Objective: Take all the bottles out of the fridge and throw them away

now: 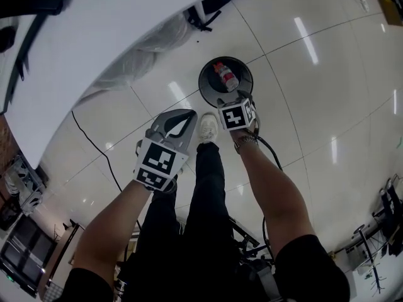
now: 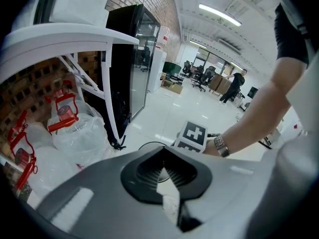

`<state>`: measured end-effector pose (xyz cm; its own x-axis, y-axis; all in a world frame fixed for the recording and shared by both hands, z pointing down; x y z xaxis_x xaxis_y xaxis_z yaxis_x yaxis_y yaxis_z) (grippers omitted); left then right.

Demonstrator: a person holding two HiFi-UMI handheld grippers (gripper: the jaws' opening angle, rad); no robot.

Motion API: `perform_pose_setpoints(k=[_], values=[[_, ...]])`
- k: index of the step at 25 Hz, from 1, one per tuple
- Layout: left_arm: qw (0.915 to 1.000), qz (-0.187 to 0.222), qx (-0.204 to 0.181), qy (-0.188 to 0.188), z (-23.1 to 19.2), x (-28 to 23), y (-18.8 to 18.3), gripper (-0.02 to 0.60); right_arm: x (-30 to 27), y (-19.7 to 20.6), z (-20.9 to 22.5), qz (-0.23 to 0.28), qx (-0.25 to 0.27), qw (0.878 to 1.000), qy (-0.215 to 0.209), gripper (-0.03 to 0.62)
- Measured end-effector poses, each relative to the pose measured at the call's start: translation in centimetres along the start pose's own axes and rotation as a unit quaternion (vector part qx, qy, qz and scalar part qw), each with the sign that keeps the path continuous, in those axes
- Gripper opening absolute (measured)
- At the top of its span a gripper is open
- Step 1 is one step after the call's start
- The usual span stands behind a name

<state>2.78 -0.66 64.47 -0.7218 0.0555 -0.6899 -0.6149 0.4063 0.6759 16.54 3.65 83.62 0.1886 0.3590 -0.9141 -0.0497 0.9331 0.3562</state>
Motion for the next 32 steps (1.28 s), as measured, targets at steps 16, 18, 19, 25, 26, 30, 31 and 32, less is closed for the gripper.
perform_pose_setpoints(k=[16,18,19,25,26,30,31,32], values=[[0.9991,0.033,-0.005,-0.025,2.0,4.4,-3.7,0.003,7.4,-1.8,-2.6,0.042,0.002,0.999,-0.013,0.302],[0.9987,0.039,-0.007,-0.031,2.4,5.3,-4.3,0.004,8.9,-2.6,-2.7,0.055,0.006,0.998,-0.011,0.302],[0.9985,0.041,-0.008,-0.034,2.6,5.8,-4.6,0.004,9.7,-3.0,-2.8,0.061,0.007,0.998,-0.01,0.302],[0.9963,0.062,-0.009,-0.058,3.5,8.8,-6.5,0.004,14.6,-5.3,-3.6,0.098,0.025,0.995,-0.01,0.291],[0.9957,0.067,-0.009,-0.063,3.7,9.3,-6.9,0.005,15.5,-5.8,-3.8,0.106,0.03,0.994,-0.009,0.29],[0.9921,0.091,-0.009,-0.086,4.3,11.9,-8.4,0.003,19.0,-7.3,-4.8,0.133,0.053,0.99,-0.011,0.278],[0.9908,0.097,-0.007,-0.094,4.3,12.6,-8.6,0.003,19.9,-7.7,-5.2,0.14,0.058,0.988,-0.013,0.278],[0.9894,0.103,-0.005,-0.102,4.3,13.4,-8.9,0.003,20.7,-8.2,-5.7,0.148,0.063,0.987,-0.016,0.276]])
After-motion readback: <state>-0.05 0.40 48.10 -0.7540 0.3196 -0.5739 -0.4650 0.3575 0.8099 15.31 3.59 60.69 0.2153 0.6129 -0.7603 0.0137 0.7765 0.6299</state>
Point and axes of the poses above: the fingertips, and each gripper's own axes: x backward along the fingers, z to its right, y out of its underside, the point moved 7 cm from there along x, backward along the fingers, and after that the axes turned 6 degrees about z, right-handed, at the moved point
